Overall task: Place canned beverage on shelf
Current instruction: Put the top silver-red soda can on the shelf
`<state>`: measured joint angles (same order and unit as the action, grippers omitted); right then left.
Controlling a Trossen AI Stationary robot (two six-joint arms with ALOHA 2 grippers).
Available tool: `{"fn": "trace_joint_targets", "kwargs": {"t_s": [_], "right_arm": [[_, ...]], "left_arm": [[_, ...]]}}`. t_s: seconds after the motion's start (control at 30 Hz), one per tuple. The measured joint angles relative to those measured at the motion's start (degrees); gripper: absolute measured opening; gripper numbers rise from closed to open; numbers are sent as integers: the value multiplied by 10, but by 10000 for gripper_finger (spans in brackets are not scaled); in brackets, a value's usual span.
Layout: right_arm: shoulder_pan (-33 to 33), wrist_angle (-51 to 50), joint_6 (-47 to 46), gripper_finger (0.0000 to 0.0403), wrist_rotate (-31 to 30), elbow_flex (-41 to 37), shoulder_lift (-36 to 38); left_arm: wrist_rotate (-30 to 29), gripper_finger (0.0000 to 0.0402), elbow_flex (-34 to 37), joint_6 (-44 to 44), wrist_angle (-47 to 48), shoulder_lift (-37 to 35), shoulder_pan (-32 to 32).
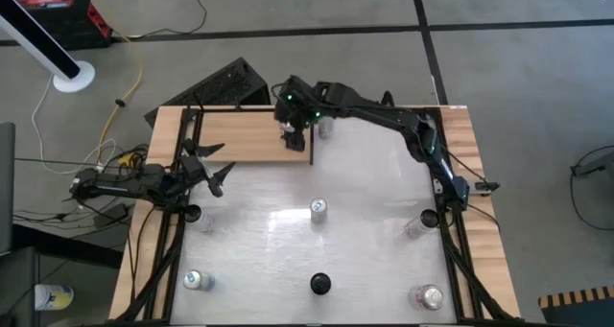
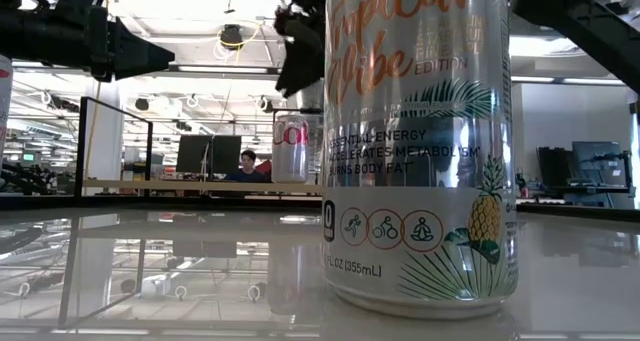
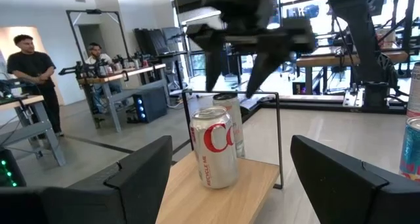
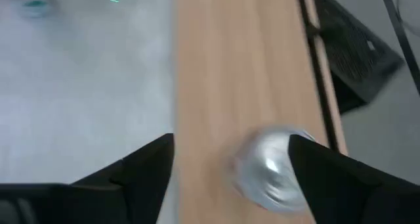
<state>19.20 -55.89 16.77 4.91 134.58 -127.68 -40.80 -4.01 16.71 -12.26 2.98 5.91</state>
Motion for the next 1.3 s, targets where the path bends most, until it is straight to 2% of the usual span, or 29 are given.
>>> {"fn": "trace_joint_targets", "kwargs": {"t_s": [0.13, 0.37, 0.4, 0.6, 0.77, 1.3], "right_arm": [[-26, 20, 17, 232, -1, -8, 0], [-32, 3, 19, 37, 0, -8, -11], [-28, 6, 19, 21, 0, -7, -16], [-16, 5, 11, 33, 0, -7, -35], [-10, 1, 9, 14, 1, -9, -49], [6, -7, 13, 19, -60, -9, -48]], "left_arm": [[0, 300, 0, -9, 8, 0, 0], [0, 300, 0, -18, 9, 0, 0], [0, 300, 0, -18, 9, 0, 0], [0, 300, 0, -20, 9, 0, 0], [0, 300, 0, -21, 9, 0, 0], [0, 300, 0, -20, 12, 0, 0]]}}
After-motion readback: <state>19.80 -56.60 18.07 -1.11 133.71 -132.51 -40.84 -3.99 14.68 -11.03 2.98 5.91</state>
